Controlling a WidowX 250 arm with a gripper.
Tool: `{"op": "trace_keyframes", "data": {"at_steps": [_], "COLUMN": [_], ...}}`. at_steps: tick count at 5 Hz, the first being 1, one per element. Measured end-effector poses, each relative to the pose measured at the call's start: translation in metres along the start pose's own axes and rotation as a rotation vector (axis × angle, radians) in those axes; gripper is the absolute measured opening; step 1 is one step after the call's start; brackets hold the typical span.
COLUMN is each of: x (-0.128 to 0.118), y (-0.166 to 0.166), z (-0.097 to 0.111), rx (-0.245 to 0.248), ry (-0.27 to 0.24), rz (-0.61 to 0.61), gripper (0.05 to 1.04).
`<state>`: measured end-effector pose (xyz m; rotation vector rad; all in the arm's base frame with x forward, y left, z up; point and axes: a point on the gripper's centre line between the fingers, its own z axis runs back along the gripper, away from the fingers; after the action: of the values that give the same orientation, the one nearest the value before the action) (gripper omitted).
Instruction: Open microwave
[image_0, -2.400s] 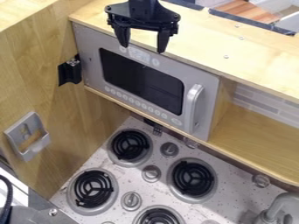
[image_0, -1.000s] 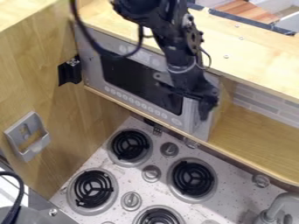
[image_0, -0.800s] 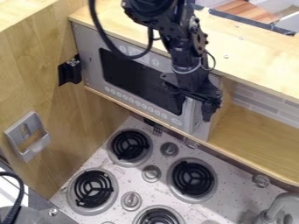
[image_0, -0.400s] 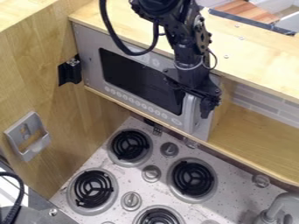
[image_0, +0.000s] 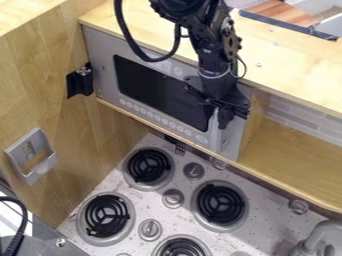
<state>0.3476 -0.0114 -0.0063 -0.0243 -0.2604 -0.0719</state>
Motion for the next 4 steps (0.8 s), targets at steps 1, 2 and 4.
{"op": "trace_keyframes", "data": {"at_steps": [1, 2, 4], "x": [-0.004, -0.019, -0.065], "y": [0.000, 0.002, 0.012], "z": [-0.001, 0.002, 0.011], "rx": [-0.001, 0.016, 0.042], "ry": [0.009, 0.030, 0.080], "rz": [0.012, 0.013, 0.067], "gripper": [0.336, 0.335, 0.333]}}
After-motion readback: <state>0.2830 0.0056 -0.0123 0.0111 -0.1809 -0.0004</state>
